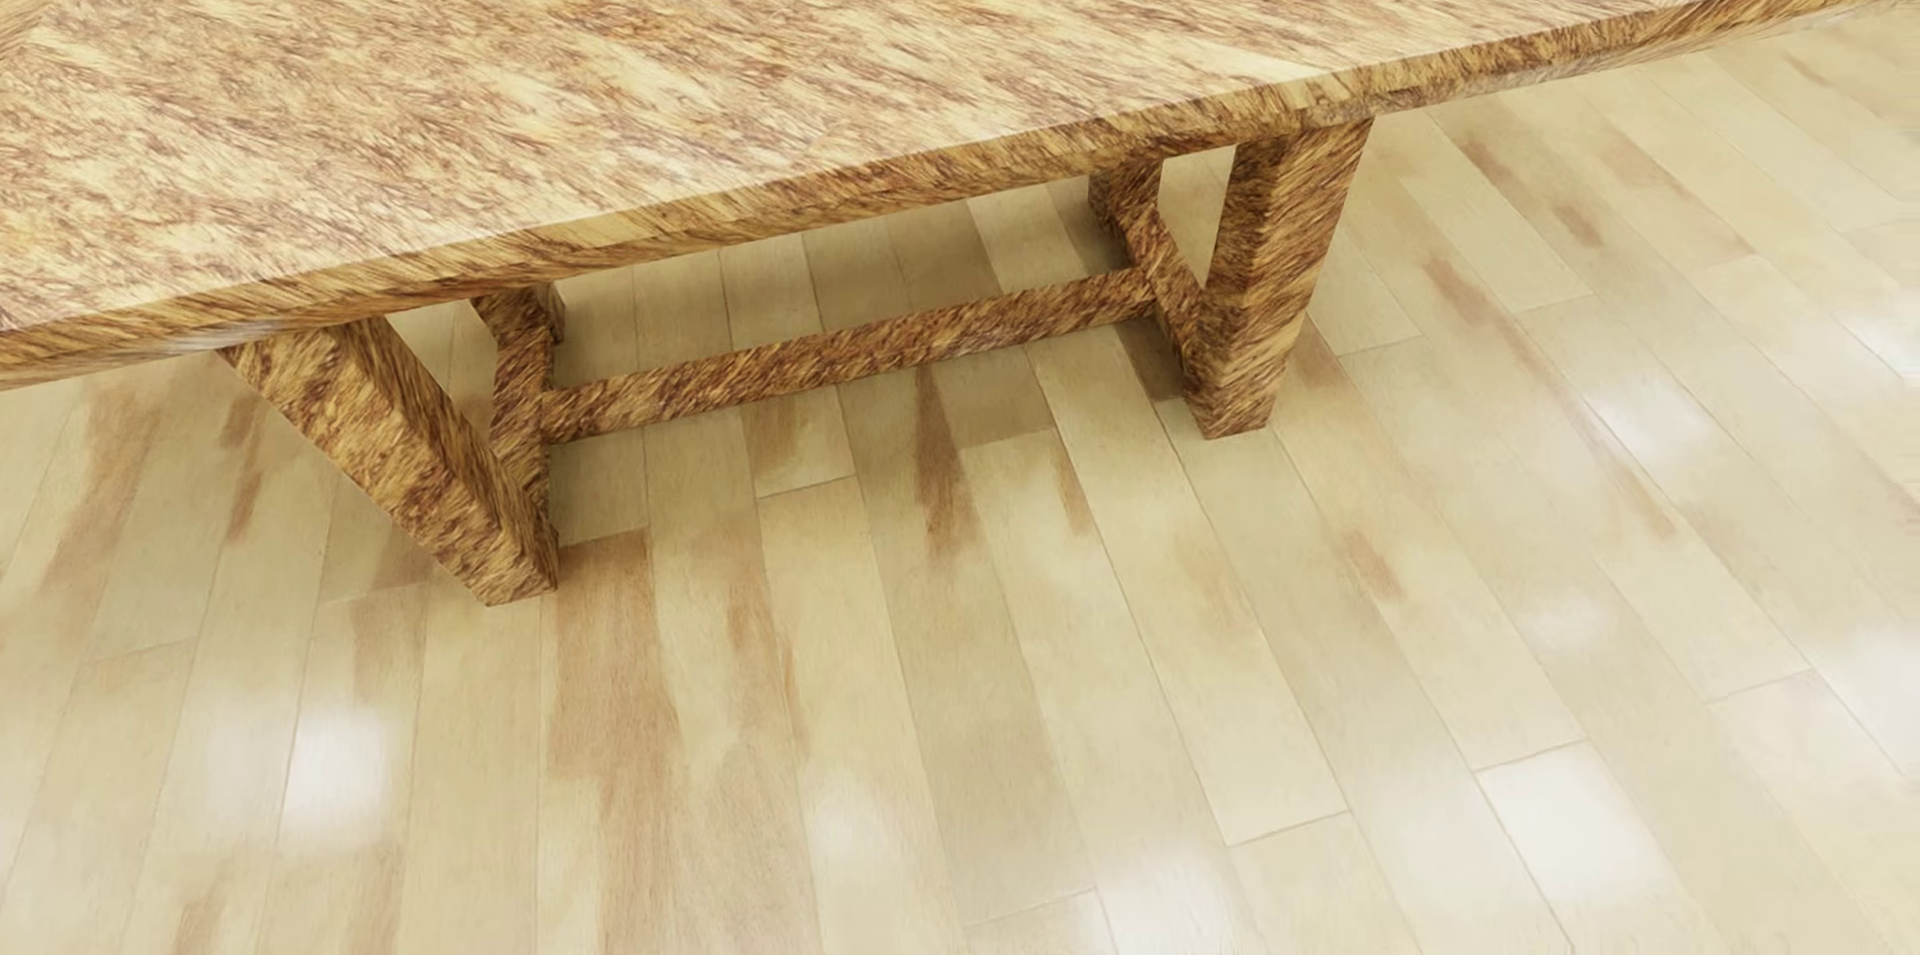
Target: Head to the table
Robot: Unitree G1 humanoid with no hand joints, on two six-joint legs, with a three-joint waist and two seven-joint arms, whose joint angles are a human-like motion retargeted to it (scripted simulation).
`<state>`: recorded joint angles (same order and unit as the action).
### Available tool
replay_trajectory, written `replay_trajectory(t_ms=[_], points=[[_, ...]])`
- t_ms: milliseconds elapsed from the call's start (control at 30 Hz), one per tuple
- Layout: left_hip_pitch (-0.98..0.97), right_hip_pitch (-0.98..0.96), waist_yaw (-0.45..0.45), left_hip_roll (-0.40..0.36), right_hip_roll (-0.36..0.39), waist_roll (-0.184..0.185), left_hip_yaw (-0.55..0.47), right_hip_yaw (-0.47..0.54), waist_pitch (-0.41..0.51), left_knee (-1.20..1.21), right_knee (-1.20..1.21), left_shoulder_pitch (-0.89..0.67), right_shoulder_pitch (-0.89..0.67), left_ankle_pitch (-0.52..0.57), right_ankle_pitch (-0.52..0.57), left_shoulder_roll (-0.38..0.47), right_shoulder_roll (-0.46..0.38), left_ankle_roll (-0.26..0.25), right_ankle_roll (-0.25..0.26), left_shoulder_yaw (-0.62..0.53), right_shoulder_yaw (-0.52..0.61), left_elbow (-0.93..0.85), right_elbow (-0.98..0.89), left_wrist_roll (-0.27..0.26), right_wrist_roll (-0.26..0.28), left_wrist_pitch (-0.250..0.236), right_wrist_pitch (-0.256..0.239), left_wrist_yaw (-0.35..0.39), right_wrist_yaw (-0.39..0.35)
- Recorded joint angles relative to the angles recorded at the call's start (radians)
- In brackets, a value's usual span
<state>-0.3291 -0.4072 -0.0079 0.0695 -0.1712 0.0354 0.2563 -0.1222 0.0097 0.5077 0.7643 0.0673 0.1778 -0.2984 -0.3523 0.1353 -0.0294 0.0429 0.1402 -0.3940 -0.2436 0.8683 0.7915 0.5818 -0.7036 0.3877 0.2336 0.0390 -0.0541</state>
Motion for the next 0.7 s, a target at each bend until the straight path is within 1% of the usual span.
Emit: replay_trajectory(t_ms=[33,67,100,133,167,200,233,267,300,367,433,500,533,633,667,700], points=[[0.006,-0.041,0.002,-0.005,-0.006,-0.01,0.016,0.041,0.003,0.009,0.075,-0.022,0.007,-0.008,0.022,-0.008,-0.004,0.002,0.056,0.004,-0.014,-0.017,0.018,0.001,0.001,-0.016,0.015,0.037,-0.003],[0.013,-0.064,0.003,-0.009,-0.013,-0.019,0.025,0.071,0.003,0.01,0.109,-0.049,0.01,-0.01,0.008,-0.007,-0.003,0.003,0.082,-0.006,-0.027,-0.03,0.029,0.009,0.006,-0.032,0.026,0.049,-0.002],[0.023,-0.062,0.002,-0.013,-0.025,-0.028,0.029,0.079,0.002,0.001,0.09,-0.079,0.013,-0.007,-0.02,-0.001,0.002,0.004,0.059,-0.02,-0.045,-0.038,0.032,0.013,0.023,-0.049,0.027,0.043,0.001],[0.036,-0.04,0.0,-0.017,-0.043,-0.036,0.026,0.062,-0.002,-0.021,0.021,-0.113,0.018,0.001,-0.029,0.01,0.007,0.004,0.026,-0.039,-0.054,-0.041,0.03,0.019,0.036,-0.063,0.024,0.03,0.01],[0.052,0.002,-0.003,-0.02,-0.057,-0.042,0.02,0.036,-0.007,-0.046,-0.098,-0.148,0.024,0.012,-0.002,0.022,0.007,0.003,0.026,-0.063,-0.048,-0.038,0.024,0.03,0.03,-0.068,0.018,0.014,0.018],[0.068,0.051,-0.006,-0.02,-0.056,-0.047,0.012,0.005,-0.013,-0.074,-0.209,-0.18,0.028,0.023,0.044,0.034,0.009,0.001,0.02,-0.084,-0.035,-0.034,0.018,0.038,0.019,-0.07,0.013,-0.005,0.021],[0.074,0.087,-0.009,-0.021,-0.051,-0.053,0.004,-0.014,-0.019,-0.081,-0.265,-0.208,0.027,0.027,0.035,0.043,0.007,-0.001,-0.016,-0.099,-0.022,-0.033,0.013,0.042,0.008,-0.072,0.011,-0.016,0.024],[0.082,0.117,-0.01,-0.017,-0.043,-0.057,0.0,-0.027,-0.024,-0.09,-0.315,-0.223,0.021,0.03,0.045,0.051,0.008,-0.004,-0.022,-0.098,-0.007,-0.037,0.013,0.04,-0.001,-0.066,0.01,-0.01,0.028],[0.092,0.142,-0.01,-0.009,-0.031,-0.059,0.001,-0.033,-0.027,-0.099,-0.36,-0.222,0.01,0.034,0.066,0.055,0.008,-0.007,-0.023,-0.082,0.011,-0.046,0.016,0.031,-0.011,-0.058,0.011,0.012,0.032],[0.106,0.169,-0.007,0.011,-0.008,-0.056,0.011,-0.035,-0.032,-0.112,-0.413,-0.187,-0.018,0.039,0.094,0.042,0.001,-0.014,-0.016,-0.019,0.048,-0.072,0.018,-0.007,-0.032,-0.053,0.012,0.064,0.044],[0.116,0.181,-0.004,0.027,0.011,-0.054,0.02,-0.032,-0.034,-0.124,-0.435,-0.141,-0.036,0.043,0.099,0.031,-0.007,-0.02,-0.018,0.003,0.081,-0.084,-0.003,-0.03,-0.041,-0.059,-0.011,0.08,0.046],[0.121,0.173,-0.002,0.035,0.018,-0.054,0.028,-0.023,-0.035,-0.125,-0.419,-0.103,-0.043,0.044,0.089,0.024,-0.002,-0.025,-0.027,-0.029,0.081,-0.056,-0.027,-0.028,-0.023,-0.061,-0.022,0.055,0.028],[0.122,0.167,-0.001,0.037,0.02,-0.055,0.03,-0.018,-0.035,-0.123,-0.406,-0.083,-0.052,0.043,0.083,0.021,0.006,-0.027,-0.031,-0.054,0.085,-0.035,-0.031,-0.02,-0.013,-0.051,-0.021,0.033,0.015],[0.115,0.152,-0.001,0.039,0.02,-0.057,0.026,-0.018,-0.034,-0.117,-0.376,-0.044,-0.048,0.043,0.066,0.009,-0.003,-0.034,-0.041,-0.145,0.11,0.057,-0.04,0.011,-0.007,-0.024,-0.032,-0.055,0.028],[0.111,0.146,0.0,0.038,0.017,-0.058,0.022,-0.021,-0.033,-0.115,-0.366,-0.03,-0.042,0.044,0.059,-0.004,-0.005,-0.036,-0.044,-0.139,0.109,0.081,-0.043,-0.015,-0.005,-0.012,-0.031,-0.068,0.033],[0.106,0.139,0.0,0.037,0.015,-0.058,0.016,-0.025,-0.032,-0.113,-0.353,-0.013,-0.043,0.045,0.052,-0.028,-0.004,-0.04,-0.048,-0.082,0.107,0.084,-0.04,-0.086,-0.006,0.017,-0.025,-0.047,0.036]])
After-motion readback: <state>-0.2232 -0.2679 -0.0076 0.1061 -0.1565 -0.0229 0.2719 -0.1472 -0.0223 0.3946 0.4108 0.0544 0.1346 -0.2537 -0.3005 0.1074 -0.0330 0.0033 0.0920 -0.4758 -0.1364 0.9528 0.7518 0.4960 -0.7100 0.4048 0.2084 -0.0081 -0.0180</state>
